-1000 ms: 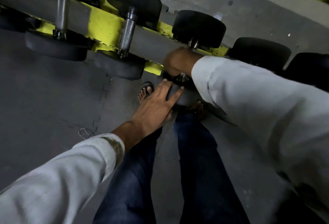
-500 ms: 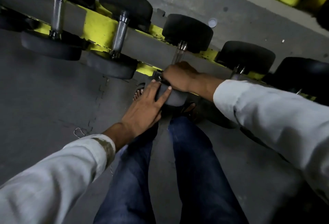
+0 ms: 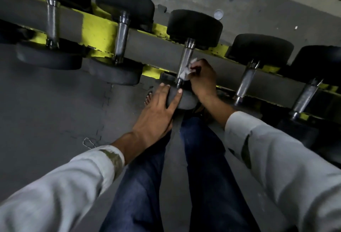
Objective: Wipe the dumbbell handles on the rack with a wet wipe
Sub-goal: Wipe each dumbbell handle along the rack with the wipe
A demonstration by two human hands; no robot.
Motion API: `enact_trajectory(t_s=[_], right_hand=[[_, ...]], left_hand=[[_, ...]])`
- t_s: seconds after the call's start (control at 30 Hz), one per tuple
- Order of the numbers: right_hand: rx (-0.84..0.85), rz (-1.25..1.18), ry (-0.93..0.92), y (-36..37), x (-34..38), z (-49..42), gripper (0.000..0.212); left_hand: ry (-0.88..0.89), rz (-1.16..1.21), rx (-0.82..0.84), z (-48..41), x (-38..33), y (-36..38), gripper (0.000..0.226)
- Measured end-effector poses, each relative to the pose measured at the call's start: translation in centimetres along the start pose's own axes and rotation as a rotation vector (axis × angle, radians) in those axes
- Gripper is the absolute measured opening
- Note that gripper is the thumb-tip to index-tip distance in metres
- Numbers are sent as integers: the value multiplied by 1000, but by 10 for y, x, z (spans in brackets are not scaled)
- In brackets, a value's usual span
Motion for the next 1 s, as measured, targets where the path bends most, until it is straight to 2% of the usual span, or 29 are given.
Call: enact_trajectory(t_s=[0.07, 0.13, 0.2, 0.23, 0.27, 0.3, 0.37, 0.43, 0.57, 0.7, 0.77, 0.8, 0.83, 0.93, 1.0], right_hand=[[-25, -267, 218, 6, -11, -14, 18], [45, -421, 288, 10, -7, -27, 19], [70, -441, 147, 2, 8, -43, 19], [57, -473, 71, -2, 9, -51, 26], [71, -523, 78, -1, 6, -59, 35], [214, -633, 185, 12, 2, -57, 36], [355, -890, 274, 30, 5, -51, 39], [384, -1037, 394, 39, 3, -48, 44], [148, -778, 499, 28, -13, -58, 53], [-147, -676, 381, 17, 3, -35, 9], [-351, -533, 226, 5, 7, -20, 17], [-394, -352, 100, -1, 17, -13, 15], [-395, -166, -44, -1, 27, -10, 11], [-214, 401, -433, 12, 52, -9, 26], [-168, 683, -608, 12, 60, -11, 31]], left_hand=[[20, -11, 7, 0, 3, 0, 101], [48, -35, 20, -1, 6, 2, 102], [79, -52, 17, -1, 9, 5, 103], [86, -56, 19, -1, 11, 7, 103], [91, -59, 26, -2, 13, 8, 103], [96, -62, 36, -2, 15, 8, 104], [113, -71, 46, -4, 18, 8, 104], [117, -74, 50, -4, 18, 7, 104], [135, -89, 64, -4, 17, 5, 105], [132, -102, 48, -2, 19, 3, 105], [141, -114, 32, -2, 18, 4, 102], [147, -123, 33, -2, 17, 4, 101], [151, -136, 34, -2, 17, 4, 102], [157, -170, 44, -2, 17, 2, 106], [162, -161, 43, -2, 18, 4, 105]])
Point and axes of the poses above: each hand's wrist, its own z-axis away from the middle knuckle, its own y-axis out of the palm, x = y × z, the point moved 7 cm from there along -z, towards the middle knuckle, and after that the axes turned 1 degree about x, right-handed, at the moved point
